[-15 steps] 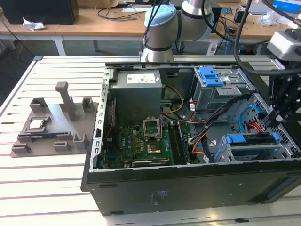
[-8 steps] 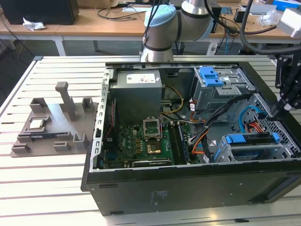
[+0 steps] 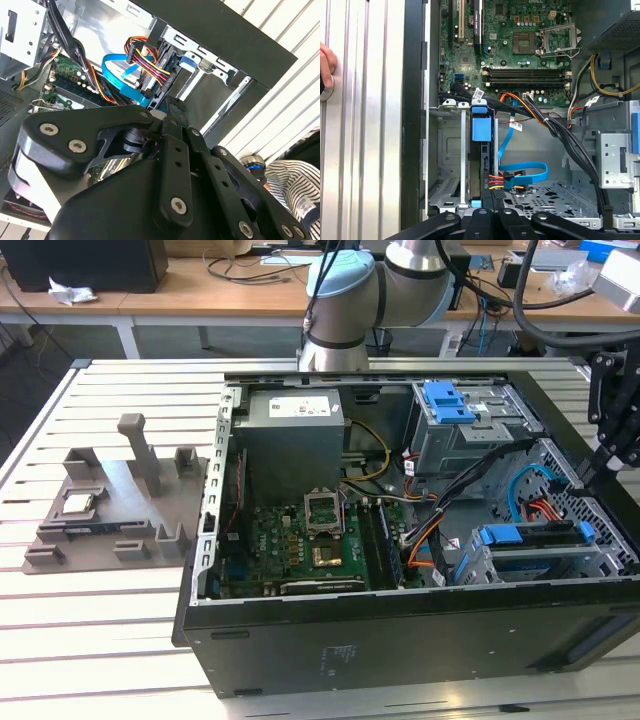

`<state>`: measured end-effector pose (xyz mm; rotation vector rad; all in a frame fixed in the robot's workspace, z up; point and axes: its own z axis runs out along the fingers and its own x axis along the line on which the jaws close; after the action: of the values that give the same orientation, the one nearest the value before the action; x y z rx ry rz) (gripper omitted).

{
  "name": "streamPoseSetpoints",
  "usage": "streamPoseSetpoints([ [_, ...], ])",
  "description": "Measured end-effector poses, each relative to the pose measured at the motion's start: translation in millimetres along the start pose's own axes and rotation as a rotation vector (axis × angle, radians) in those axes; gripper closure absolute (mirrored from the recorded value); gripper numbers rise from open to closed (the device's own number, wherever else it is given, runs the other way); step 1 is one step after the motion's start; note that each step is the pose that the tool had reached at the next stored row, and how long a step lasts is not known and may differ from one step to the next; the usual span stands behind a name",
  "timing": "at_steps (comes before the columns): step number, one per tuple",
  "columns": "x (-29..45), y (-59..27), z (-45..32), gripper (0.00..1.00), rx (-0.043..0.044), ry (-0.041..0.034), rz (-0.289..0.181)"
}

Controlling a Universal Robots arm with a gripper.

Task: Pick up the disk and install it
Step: 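Insert the second disk wire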

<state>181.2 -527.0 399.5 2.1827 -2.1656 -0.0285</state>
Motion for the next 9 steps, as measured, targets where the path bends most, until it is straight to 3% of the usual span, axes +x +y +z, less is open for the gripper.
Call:
streamPoseSetpoints([
  [1, 0.0, 0.0, 0.0, 0.83, 0.0, 0.0, 0.0],
  [2, 0.0, 0.0, -0.1, 0.71, 0.0, 0.0, 0.0],
  [3, 0.0, 0.0, -0.1, 0.71, 0.0, 0.0001, 0.0],
  [4, 0.0, 0.0, -0.2, 0.64, 0.0, 0.0, 0.0],
  [6, -0.4, 0.5, 0.6, 0.64, 0.0, 0.0, 0.0],
  [9, -8.6, 2.7, 7.1, 0.64, 0.0, -0.0002, 0.0],
])
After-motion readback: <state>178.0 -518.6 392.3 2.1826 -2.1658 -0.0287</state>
